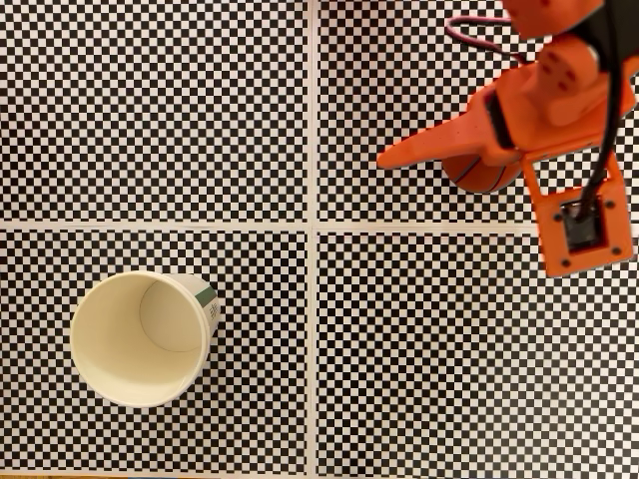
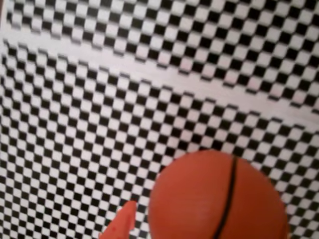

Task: Grasp basketball and place into cup.

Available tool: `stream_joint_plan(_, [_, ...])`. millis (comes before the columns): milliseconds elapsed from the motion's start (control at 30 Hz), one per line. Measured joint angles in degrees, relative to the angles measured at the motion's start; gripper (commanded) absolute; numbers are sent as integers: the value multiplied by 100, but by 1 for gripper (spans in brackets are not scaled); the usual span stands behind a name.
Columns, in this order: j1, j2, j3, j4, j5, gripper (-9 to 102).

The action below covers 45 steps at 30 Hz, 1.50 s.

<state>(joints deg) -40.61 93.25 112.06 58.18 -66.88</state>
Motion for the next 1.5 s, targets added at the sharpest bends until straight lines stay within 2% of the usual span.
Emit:
stream_joint_plan(233, [9,9,176,-176,62,95])
stream_joint_plan(500, [35,9,290,-343,79,87])
stream_joint_plan(700, [114,9,352,-422,141,74])
stream_joint_plan(1067, [88,9,413,-422,360,58])
stream_joint_plan(1333, [105,9,545,-475,475,35])
stream_joint_plan(1500, [220,70,703,-501,527,25])
